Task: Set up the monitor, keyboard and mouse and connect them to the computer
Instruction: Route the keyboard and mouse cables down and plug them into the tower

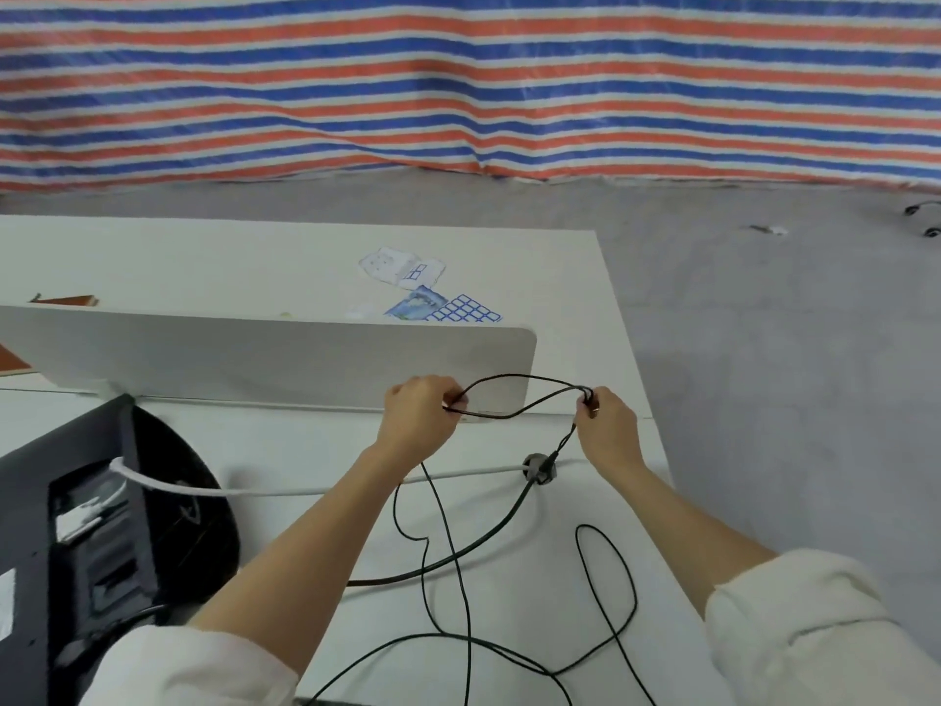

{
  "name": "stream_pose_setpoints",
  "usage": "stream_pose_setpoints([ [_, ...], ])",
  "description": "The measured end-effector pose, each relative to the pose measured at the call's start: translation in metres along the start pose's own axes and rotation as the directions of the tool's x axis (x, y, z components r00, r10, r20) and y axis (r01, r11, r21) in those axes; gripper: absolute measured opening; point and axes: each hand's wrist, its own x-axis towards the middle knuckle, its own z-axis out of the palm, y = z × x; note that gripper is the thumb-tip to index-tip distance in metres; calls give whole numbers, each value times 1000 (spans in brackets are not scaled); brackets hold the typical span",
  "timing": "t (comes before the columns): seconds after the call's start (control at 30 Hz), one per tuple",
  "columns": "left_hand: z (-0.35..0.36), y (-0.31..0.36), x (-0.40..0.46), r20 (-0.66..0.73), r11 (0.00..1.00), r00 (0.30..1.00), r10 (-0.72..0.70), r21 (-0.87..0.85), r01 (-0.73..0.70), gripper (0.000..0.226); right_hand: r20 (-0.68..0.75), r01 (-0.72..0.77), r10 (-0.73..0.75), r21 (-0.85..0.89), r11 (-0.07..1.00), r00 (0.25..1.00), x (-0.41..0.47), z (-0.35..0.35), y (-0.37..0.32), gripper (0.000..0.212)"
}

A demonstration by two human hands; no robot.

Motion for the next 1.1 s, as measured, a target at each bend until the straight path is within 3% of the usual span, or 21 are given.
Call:
stream_pose_setpoints([
  [0.13, -1, -12, -3, 40, 997, 998, -39, 73, 36, 12, 155, -23, 16, 45, 999, 988, -12, 7, 9, 8],
  [0.3, -9, -26, -4, 90, 999, 996, -15, 45, 11, 9, 183, 75, -65, -48, 996, 981, -19, -1, 3, 12],
  [0.47, -23, -37, -5, 193, 991, 981, -37, 131, 12, 15, 456, 33, 35, -139, 990, 889, -26, 4, 5, 17],
  [0.57, -34, -35, -5, 298, 988, 952, -68, 155, 23, 14, 369, -120, 143, -85, 989, 918, -26, 5, 16, 10],
  [0.63, -40, -30, -5, 416, 988, 905, -90, 151, 29, 10, 329, -203, 209, -52, 978, 921, -27, 1, 17, 30],
  [0.7, -43, -25, -6, 558, 978, 818, -139, -53, 203, 4, 320, -215, 218, -45, 975, 922, -31, -1, 14, 45],
  [0.73, -43, -20, -7, 624, 911, 765, -159, -206, 357, 2, 309, -207, 207, -33, 978, 928, -33, -1, 13, 47],
  [0.8, -38, -10, -7, 676, 679, 721, -154, -458, 574, 4, 251, -206, 190, 39, 978, 949, -40, 0, 8, 43],
  [0.9, -24, 6, -2, 651, 302, 744, -155, -686, 663, 12, 185, -255, 217, 215, 943, 958, -57, 3, 0, 19],
  [0.93, -20, 12, -1, 652, 233, 744, -147, -708, 667, 12, 233, -285, 222, 285, 915, 947, -64, 2, -5, 19],
  [1.0, -9, 21, 2, 677, 213, 731, -85, -705, 677, 3, 419, -367, 197, 376, 851, 886, -79, 0, -15, 31],
  [1.1, 6, 32, 4, 678, 95, 735, -35, -730, 677, 13, 608, -433, 126, 389, 813, 784, -96, 3, -21, 42],
])
